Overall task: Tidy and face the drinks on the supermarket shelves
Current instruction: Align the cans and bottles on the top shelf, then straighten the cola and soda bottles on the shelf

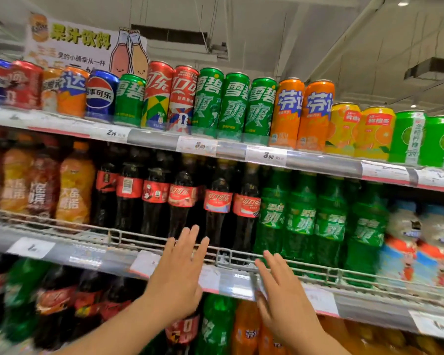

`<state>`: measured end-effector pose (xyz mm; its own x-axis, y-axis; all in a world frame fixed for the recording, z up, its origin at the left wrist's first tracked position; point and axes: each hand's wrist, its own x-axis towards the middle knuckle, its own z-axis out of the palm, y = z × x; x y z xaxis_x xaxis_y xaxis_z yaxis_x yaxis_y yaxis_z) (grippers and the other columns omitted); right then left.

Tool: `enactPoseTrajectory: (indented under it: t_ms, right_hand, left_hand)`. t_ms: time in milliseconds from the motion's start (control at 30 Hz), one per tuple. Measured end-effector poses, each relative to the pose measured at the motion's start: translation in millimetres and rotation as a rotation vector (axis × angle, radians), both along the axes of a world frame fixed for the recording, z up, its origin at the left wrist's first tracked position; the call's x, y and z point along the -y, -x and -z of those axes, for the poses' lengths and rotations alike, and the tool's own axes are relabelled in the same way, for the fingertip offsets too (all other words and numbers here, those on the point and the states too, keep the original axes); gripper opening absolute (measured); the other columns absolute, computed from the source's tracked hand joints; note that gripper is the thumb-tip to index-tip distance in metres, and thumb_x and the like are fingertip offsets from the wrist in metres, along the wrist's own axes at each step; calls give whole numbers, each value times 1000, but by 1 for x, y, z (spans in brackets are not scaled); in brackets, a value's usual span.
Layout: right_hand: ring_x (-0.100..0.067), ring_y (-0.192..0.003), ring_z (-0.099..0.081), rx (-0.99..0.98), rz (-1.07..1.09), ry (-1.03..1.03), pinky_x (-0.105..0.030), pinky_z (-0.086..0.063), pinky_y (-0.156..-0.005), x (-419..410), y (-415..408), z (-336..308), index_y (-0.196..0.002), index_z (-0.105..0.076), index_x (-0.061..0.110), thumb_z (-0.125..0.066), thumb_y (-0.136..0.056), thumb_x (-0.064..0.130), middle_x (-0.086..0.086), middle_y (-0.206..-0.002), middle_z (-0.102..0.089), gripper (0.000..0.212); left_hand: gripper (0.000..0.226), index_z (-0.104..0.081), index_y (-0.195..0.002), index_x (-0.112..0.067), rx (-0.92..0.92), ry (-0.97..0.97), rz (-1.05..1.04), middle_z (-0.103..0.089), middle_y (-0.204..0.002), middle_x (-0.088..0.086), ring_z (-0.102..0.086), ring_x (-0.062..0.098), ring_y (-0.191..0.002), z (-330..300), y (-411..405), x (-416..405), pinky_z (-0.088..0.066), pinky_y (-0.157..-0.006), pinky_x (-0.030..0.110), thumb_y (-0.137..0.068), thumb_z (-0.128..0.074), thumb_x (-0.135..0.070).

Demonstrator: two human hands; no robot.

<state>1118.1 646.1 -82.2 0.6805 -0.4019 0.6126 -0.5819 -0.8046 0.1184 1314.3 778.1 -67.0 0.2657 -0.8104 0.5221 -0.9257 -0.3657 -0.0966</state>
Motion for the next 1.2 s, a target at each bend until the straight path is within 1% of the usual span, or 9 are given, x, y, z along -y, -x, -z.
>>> enactPoseTrajectory:
  t_ms: [67,133,267,533,633,767,933,1067,1200]
  right_hand:
    - [-31,-149,-1,13,-15,11,-39,-7,-117,6,-2,16,-144,-45,27,-35,-99,40,-5,-161,2,48]
    - [-26,-150,3,21,-11,-29,-40,-11,-118,8,-4,23,-140,-50,30,-33,-99,39,-3,-161,3,45]
    - [-34,-144,-27,94,-14,4,-52,-37,-107,8,-7,27,-125,-66,21,-34,-93,37,-13,-155,-32,48]
    - [-35,-148,-16,102,-41,27,-51,-24,-115,12,-4,35,-134,-58,16,-38,-95,31,-16,-159,-22,46]
    - [-34,-148,-13,97,-40,37,-49,-19,-116,15,-5,38,-137,-55,16,-36,-97,32,-16,-159,-19,48]
    - [-34,-148,-17,129,-42,43,-49,-19,-116,12,-3,43,-140,-52,16,-29,-98,34,-16,-159,-23,51]
    - [-28,-148,-20,64,21,-20,-45,-8,-118,-7,2,67,-151,-33,17,-32,-97,39,-6,-160,-22,59]
    - [-25,-149,12,-105,64,-55,-41,19,-116,-8,7,57,-156,-1,20,-49,-88,34,1,-157,18,84]
    - [-23,-146,23,-124,120,-147,-42,18,-116,-26,13,55,-155,8,21,-54,-86,23,2,-156,25,93]
  left_hand:
    - [69,13,-151,-18,-68,-2,-18,29,-155,11,23,30,-144,26,-3,-3,8,-117,46,-97,-27,-32]
    - [61,9,-153,-23,-139,24,-11,32,-155,8,24,28,-144,38,-5,-2,9,-117,46,-100,-21,-33]
    - [56,-2,-154,-28,-148,20,-21,39,-150,4,25,25,-143,44,-8,2,8,-117,48,-101,-21,-34]
    - [51,-15,-153,-27,-189,36,48,19,-159,5,11,22,-147,43,-6,-8,4,-119,44,-104,-26,-31]
    - [58,-18,-153,-19,-144,66,92,6,-161,8,1,26,-148,61,-5,-28,2,-119,43,-99,-39,-17]
    - [84,-3,-154,-21,-79,3,42,16,-160,3,11,23,-147,73,-8,-40,2,-120,43,-86,-49,-5]
    - [83,-5,-154,-23,2,29,-46,6,-161,5,3,24,-148,77,-8,-31,9,-118,41,-85,-51,-13]
    - [78,-29,-150,-15,58,2,-68,-22,-156,17,-24,33,-140,70,-8,-23,-11,-118,50,-78,-60,-18]
    - [77,-44,-142,-7,82,15,-1,-37,-147,23,-37,39,-131,69,-15,-24,-24,-112,54,-69,-66,-12]
